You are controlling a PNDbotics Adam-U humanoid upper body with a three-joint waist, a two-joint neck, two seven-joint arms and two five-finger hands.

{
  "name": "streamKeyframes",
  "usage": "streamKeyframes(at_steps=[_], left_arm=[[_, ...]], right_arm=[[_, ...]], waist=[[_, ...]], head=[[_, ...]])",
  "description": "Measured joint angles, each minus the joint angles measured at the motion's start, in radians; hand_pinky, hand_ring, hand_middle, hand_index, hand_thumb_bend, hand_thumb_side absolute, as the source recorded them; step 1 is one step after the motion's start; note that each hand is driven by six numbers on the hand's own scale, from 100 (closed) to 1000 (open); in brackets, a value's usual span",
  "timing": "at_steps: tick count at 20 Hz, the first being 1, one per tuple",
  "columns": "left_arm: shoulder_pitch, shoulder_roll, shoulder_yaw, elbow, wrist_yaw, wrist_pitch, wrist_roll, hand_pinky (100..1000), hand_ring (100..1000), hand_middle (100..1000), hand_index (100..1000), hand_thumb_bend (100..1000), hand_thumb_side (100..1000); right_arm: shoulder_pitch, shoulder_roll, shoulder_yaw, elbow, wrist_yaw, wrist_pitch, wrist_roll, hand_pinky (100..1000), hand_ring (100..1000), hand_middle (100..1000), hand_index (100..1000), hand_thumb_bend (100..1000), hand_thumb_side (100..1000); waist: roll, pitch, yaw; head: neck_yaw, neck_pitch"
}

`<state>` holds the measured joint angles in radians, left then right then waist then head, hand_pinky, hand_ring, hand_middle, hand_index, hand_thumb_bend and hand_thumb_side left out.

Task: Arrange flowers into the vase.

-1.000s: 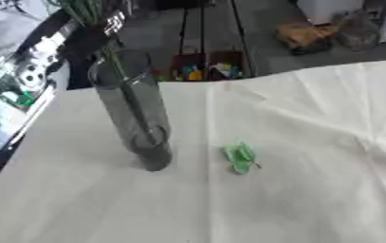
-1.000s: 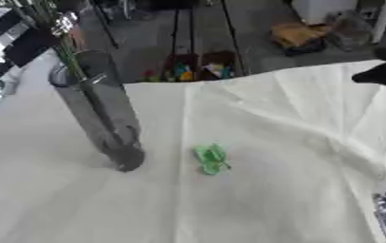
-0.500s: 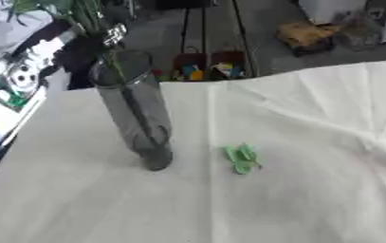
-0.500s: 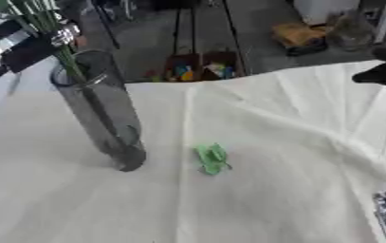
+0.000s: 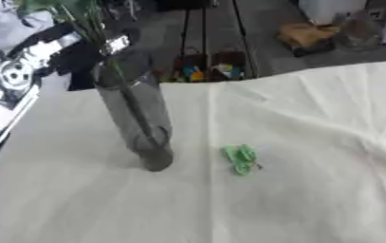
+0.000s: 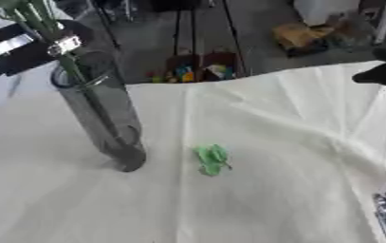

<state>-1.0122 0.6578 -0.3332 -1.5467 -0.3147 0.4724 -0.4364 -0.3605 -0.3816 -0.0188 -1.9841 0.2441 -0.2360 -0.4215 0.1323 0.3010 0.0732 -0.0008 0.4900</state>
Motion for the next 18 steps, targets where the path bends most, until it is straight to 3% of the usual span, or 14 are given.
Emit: streamKeyframes(at_steps=[3, 9, 18], left_arm=[[0.000, 0.010, 0.009, 0.006, -0.021, -0.011, -0.041, 1000, 1000, 1000, 1000, 627, 1000], [0.000, 0.013, 0.042, 0.009, -0.069, -0.033, -0.123, 1000, 1000, 1000, 1000, 952, 1000], [0.000, 0.020, 0.101, -0.020, -0.135, -0.047, -0.246, 1000, 1000, 1000, 1000, 1000, 1000]], right_arm=[[0.000, 0.000, 0.000, 0.000, 0.000, 0.000, 0.000, 625, 556, 478, 728, 100, 1000], [0.004, 0.000, 0.000, 0.000, 0.000, 0.002, -0.001, 625, 556, 477, 728, 100, 1000], [0.007, 0.000, 0.000, 0.000, 0.000, 0.008, -0.002, 626, 554, 474, 727, 100, 1000]], waist=[[0.002, 0.000, 0.000], [0.002, 0.000, 0.000], [0.002, 0.000, 0.000]], head=[[0.001, 0.000], [0.003, 0.000], [0.004, -0.004]])
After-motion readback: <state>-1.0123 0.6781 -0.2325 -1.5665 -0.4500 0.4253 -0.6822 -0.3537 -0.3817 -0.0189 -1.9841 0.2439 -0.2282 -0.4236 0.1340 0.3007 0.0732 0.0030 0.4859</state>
